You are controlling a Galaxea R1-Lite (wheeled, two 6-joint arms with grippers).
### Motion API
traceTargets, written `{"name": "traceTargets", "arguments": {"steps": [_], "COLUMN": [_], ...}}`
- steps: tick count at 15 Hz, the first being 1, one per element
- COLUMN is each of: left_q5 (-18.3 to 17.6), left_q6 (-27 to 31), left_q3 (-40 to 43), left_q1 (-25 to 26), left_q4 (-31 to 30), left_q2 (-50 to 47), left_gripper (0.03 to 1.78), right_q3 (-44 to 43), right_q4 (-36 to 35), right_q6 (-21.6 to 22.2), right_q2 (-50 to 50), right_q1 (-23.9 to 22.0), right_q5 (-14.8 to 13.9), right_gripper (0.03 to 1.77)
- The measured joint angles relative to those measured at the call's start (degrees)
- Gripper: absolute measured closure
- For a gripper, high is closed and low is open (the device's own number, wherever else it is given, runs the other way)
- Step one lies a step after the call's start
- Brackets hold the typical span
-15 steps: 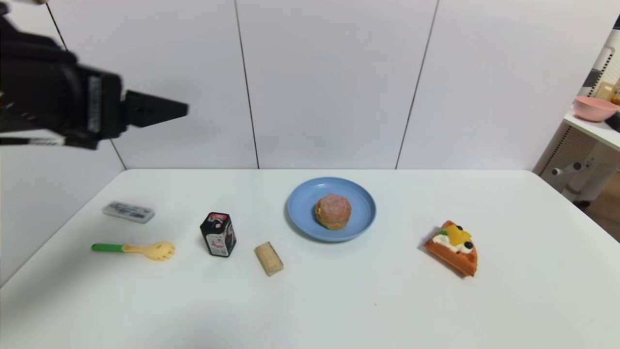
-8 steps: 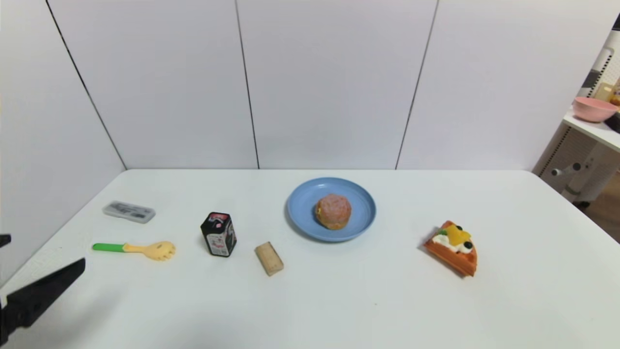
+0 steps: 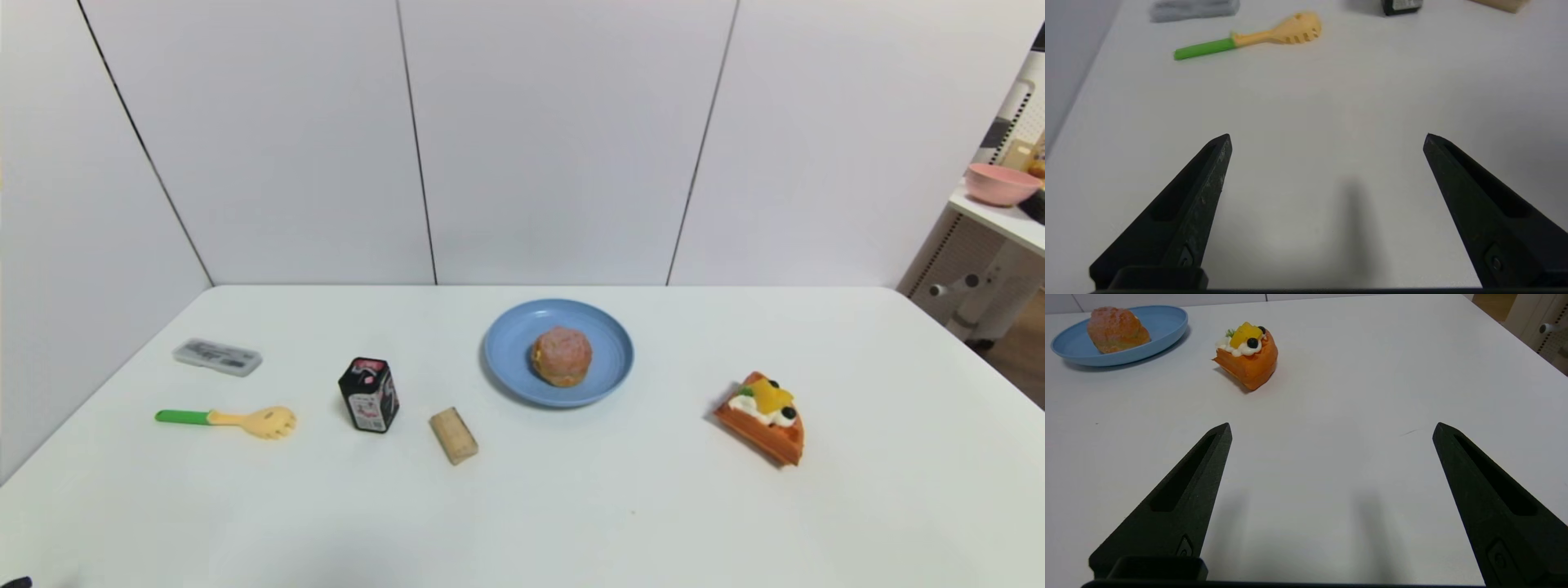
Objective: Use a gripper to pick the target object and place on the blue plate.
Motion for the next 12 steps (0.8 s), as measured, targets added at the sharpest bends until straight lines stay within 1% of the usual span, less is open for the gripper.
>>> {"name": "traceTargets", "arguments": {"steps": [1, 2, 5, 6, 7, 9, 12], "left_q5": [-0.96, -1.13, -1.19, -1.3, -1.77, -2.21, -2.16], "left_q6": [-0.11, -0.17, -0.22, 0.07, 0.61, 0.52, -2.99], "left_q3": [0.68, 1.04, 1.32, 1.34, 1.34, 1.32, 1.12], "left_q1": [0.05, 0.07, 0.13, 0.93, 2.91, 5.01, 5.89], "left_q4": [2.07, 3.21, 2.27, 2.27, 2.51, 4.06, 4.99], "left_q2": [-0.41, -0.72, -1.13, -1.24, -1.66, -5.0, -12.96], "left_gripper": [0.12, 0.12, 0.12, 0.12, 0.12, 0.12, 0.12], "right_q3": [0.0, 0.0, 0.0, 0.0, 0.0, 0.0, 0.0], "right_q4": [0.02, 0.0, 0.02, 0.02, 0.02, 0.02, 0.02], "right_q6": [0.0, 0.0, 0.0, 0.0, 0.0, 0.0, 0.02], "right_q2": [0.0, 0.0, 0.0, 0.0, 0.0, 0.0, 0.0], "right_q1": [0.0, 0.0, 0.0, 0.0, 0.0, 0.0, 0.0], "right_q5": [-0.02, 0.0, 0.02, 0.0, 0.0, 0.0, 0.02], "right_gripper": [0.1, 0.1, 0.1, 0.1, 0.1, 0.1, 0.1]}}
